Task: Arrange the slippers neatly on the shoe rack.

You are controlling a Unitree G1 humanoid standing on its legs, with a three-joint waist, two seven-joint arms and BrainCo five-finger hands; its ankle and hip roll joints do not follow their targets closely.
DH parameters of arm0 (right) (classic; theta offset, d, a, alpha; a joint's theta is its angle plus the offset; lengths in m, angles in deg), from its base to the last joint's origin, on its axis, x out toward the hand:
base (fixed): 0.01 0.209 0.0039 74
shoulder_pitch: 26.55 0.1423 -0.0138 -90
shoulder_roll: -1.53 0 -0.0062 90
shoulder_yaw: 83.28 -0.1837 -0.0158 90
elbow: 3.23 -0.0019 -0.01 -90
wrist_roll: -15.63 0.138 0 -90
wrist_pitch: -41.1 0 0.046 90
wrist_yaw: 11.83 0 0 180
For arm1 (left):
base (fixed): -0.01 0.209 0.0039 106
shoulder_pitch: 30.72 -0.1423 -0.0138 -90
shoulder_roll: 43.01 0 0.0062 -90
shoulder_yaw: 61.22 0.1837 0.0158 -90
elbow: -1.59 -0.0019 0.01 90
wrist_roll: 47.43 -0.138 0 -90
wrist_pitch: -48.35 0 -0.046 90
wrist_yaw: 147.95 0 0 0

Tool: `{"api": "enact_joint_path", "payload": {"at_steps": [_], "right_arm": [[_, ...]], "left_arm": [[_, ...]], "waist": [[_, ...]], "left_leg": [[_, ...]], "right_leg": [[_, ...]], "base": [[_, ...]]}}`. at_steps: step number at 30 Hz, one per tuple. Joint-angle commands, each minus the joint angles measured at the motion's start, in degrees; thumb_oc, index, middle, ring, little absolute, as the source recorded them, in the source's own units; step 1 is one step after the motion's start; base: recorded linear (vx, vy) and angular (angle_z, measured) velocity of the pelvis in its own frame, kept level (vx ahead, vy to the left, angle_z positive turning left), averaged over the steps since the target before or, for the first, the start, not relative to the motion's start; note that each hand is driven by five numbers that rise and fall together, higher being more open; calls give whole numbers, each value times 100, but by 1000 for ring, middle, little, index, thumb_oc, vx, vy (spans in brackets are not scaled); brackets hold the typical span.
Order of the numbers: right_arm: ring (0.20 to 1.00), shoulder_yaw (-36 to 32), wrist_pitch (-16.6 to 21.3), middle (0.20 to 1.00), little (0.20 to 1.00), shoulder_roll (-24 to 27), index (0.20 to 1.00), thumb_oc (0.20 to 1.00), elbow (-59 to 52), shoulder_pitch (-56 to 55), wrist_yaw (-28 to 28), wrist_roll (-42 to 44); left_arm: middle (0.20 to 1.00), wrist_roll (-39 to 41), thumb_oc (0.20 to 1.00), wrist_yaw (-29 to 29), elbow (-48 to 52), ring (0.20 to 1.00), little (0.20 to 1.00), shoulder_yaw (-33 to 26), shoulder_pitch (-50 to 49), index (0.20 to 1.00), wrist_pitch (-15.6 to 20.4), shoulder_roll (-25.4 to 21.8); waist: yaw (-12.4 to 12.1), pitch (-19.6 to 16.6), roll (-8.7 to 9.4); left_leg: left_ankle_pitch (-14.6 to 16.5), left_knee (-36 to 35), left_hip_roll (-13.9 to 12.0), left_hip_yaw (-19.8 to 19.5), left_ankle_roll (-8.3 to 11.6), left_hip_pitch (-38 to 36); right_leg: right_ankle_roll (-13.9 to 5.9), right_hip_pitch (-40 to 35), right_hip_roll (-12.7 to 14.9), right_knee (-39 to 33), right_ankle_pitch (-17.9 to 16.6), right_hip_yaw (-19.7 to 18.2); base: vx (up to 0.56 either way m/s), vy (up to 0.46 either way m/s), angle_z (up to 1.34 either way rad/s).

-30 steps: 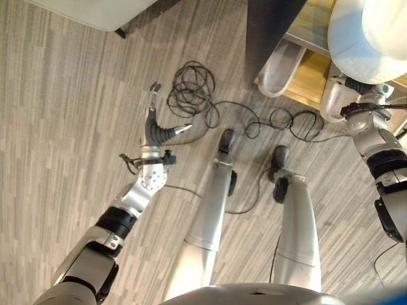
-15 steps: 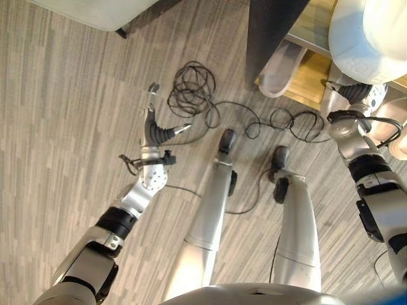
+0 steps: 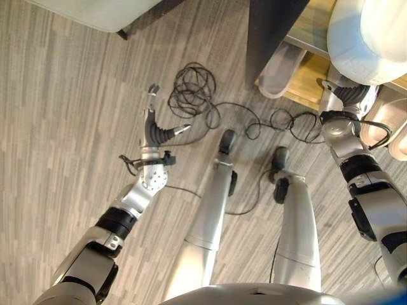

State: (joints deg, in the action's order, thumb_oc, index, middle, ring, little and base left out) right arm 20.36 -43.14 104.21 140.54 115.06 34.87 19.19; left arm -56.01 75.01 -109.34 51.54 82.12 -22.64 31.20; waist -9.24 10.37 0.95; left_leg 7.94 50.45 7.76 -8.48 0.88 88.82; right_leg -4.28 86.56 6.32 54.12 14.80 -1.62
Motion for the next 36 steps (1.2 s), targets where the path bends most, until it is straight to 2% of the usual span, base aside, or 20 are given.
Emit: {"api": "enact_joint_path", "payload": {"at_steps": [1,16,36], "right_arm": [[1000,27,313,1000,1000,-218,1000,1000,-173,-176,-157,460],[1000,36,620,1000,1000,-316,1000,1000,-122,203,-35,1044],[1000,11,664,1000,1000,-206,1000,1000,-217,571,303,1102]], "left_arm": [[1000,-246,1000,186,250,1000,1000,-7,-159,1000,108,-173],[1000,-531,1000,444,519,1000,1000,129,-138,1000,189,-386],[1000,-660,1000,553,613,1000,1000,425,-172,1000,262,-489]], "waist": [[-107,-48,-172],[-176,-18,-204],[-266,41,-230]], "left_leg": [[65,-515,104,29,-274,106],[39,-562,92,32,-273,86],[99,-473,118,40,-274,64]], "right_leg": [[158,-256,-169,-169,-30,-89],[149,-291,-159,-151,-17,-76],[167,-385,-112,-133,57,-75]], "base": [[0,0,0],[0,0,0],[3,-2,1]]}}
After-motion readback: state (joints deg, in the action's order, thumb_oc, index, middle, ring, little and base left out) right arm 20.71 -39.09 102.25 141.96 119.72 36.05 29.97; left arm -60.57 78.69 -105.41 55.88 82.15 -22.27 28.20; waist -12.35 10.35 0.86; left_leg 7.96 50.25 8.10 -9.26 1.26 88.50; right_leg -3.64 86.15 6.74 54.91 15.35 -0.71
